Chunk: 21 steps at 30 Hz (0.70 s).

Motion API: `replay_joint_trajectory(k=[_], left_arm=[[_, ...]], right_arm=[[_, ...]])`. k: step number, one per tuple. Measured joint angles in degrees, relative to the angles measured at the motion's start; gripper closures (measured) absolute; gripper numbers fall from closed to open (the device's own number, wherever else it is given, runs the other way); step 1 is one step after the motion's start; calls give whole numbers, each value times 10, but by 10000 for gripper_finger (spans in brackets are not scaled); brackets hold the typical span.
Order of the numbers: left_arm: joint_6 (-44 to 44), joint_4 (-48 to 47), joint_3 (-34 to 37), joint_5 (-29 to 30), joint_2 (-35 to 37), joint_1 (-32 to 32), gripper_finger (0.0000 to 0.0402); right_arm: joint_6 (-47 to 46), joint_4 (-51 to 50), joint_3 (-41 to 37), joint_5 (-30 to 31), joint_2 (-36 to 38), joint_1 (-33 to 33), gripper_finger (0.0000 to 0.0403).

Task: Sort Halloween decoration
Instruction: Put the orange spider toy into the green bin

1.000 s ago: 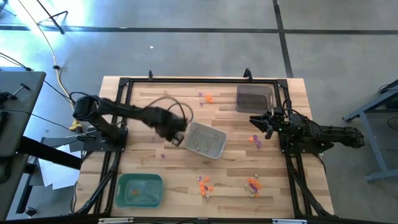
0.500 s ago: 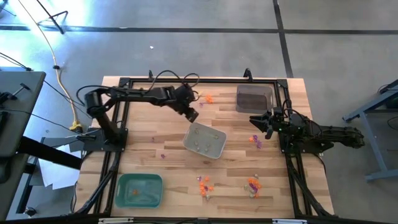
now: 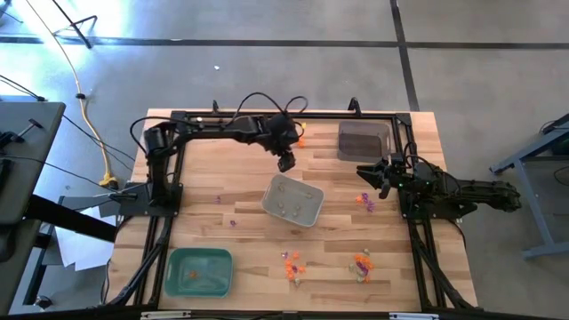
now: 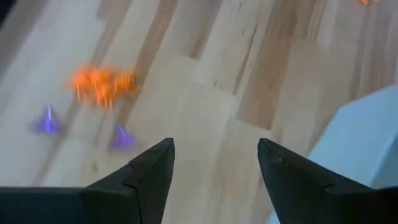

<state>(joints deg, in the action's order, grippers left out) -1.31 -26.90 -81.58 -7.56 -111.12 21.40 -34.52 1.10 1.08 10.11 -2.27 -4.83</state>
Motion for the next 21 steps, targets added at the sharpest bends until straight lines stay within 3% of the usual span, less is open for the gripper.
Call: replay_joint_trajectory(k=[4,9,14,21], left_arm=[[-75,-4,-30,3,-17,3,197],[-93,-2,-69,40,-26,17,209],[-33,-10,-110,38,-57,42,222],[39,-62,-196,-6,-129,71,236]], right_arm=[[0,0,0,0,0,0,277],[0,0,0,0,0,0,277],[0,0,0,0,0,0,277],[0,0,0,0,0,0,277]])
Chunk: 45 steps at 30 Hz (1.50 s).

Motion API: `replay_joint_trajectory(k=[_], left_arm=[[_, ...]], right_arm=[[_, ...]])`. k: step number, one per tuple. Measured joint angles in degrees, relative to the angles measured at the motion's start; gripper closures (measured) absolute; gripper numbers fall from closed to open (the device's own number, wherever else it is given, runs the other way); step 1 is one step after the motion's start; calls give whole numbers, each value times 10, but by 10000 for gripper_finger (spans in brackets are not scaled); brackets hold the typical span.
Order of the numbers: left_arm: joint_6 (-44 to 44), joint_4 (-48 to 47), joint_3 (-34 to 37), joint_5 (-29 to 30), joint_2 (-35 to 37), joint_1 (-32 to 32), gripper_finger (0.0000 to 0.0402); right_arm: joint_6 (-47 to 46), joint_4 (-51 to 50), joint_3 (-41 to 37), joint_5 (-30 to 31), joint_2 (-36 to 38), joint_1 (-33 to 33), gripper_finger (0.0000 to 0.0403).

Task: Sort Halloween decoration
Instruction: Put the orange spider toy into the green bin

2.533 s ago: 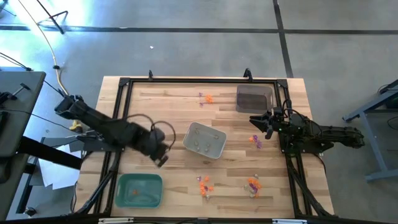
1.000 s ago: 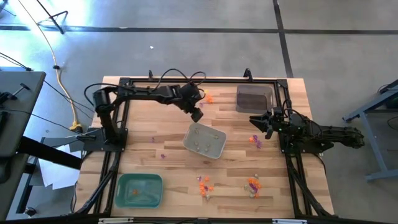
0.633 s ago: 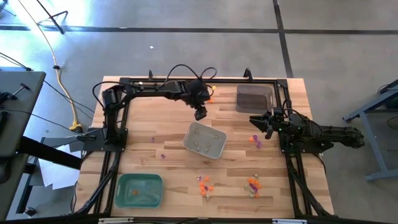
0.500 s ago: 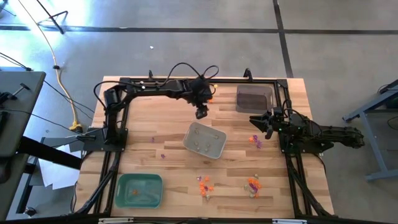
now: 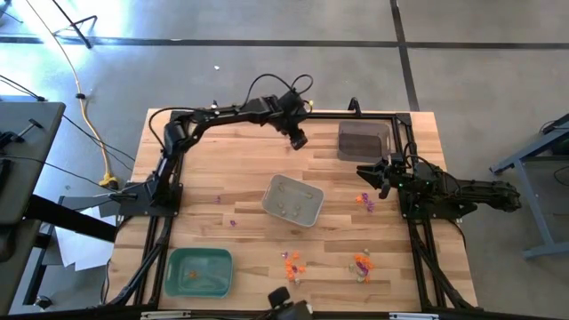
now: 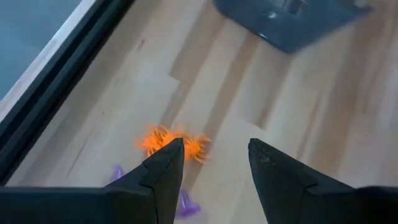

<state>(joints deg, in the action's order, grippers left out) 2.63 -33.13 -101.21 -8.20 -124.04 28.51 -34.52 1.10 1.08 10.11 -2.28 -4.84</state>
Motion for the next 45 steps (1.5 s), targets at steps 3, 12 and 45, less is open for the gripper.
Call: replay_joint_trajectory(k=[3,12,45], left_arm=[[27,-20,-45,0,-35,7,236],[70,-104,-165,0,-115,18,236],[76,-171,-172,-70,-155,46,236]], right_arm=[[0,0,0,0,0,0,277],[0,0,0,0,0,0,277],[0,0,0,0,0,0,277]])
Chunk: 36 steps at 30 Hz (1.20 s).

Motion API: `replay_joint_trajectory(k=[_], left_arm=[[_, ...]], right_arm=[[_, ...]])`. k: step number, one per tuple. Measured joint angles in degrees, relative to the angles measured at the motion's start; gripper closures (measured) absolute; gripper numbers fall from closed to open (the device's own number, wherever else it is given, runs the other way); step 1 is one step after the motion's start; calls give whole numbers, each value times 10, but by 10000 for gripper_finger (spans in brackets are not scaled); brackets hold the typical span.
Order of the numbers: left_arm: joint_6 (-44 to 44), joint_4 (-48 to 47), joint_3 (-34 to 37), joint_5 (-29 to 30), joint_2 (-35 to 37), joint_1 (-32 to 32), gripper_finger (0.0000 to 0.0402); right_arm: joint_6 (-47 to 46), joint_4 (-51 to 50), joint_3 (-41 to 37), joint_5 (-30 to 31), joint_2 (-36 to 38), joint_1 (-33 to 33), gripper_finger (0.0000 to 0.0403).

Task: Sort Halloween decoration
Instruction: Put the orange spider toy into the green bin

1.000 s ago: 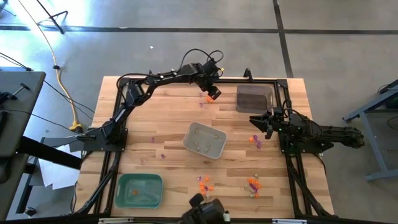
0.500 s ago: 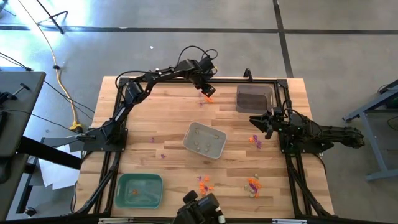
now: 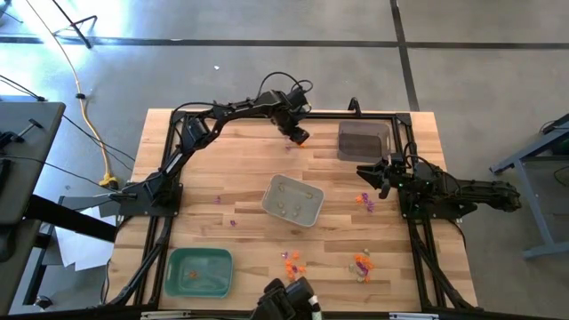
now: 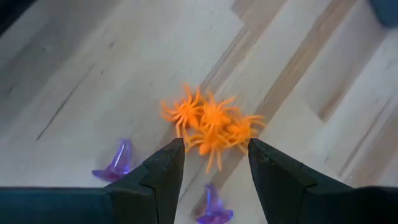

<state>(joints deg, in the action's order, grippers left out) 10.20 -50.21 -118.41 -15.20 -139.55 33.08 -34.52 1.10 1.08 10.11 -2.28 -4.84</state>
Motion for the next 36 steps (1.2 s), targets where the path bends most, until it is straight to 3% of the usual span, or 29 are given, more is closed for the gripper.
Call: replay_joint_trajectory(k=[12,36], left_arm=[[19,24,0,-59,-7,14,236],[87,5,0,-99,-14,36,236]], right_arm=[[0,0,0,0,0,0,277],[0,0,0,0,0,0,277]])
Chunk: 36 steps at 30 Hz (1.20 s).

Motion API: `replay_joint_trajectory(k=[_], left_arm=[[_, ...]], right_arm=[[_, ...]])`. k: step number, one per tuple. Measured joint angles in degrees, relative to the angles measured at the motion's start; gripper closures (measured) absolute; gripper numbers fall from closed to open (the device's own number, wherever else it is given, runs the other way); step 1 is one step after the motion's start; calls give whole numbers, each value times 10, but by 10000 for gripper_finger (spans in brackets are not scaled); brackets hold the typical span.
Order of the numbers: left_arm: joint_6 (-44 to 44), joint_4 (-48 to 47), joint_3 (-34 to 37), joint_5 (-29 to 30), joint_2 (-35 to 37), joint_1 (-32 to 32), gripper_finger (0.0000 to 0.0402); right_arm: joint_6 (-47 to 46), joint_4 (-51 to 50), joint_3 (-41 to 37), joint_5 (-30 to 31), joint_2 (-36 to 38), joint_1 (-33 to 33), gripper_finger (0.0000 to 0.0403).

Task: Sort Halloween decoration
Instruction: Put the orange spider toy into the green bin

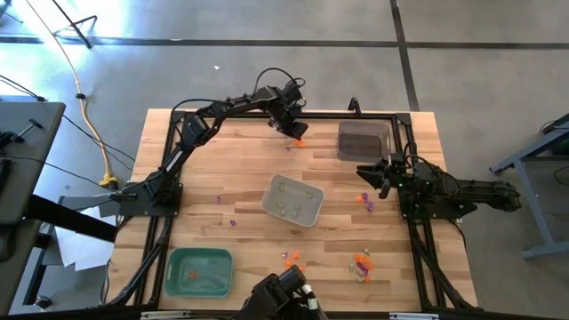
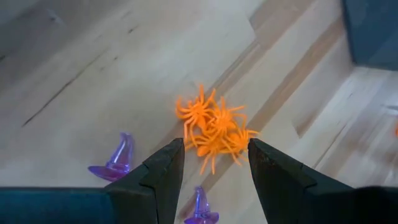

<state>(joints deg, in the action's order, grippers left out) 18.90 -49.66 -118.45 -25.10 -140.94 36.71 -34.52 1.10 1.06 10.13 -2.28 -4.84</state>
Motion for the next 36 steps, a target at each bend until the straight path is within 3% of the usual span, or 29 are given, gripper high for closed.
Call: replay_joint_trajectory(k=[10,36], left_arm=[[-5,-5,0,2,0,0,271],[1,34,0,-35,0,34,270]], right_arm=[[0,0,0,0,0,0,277],[0,0,0,0,0,0,277]])
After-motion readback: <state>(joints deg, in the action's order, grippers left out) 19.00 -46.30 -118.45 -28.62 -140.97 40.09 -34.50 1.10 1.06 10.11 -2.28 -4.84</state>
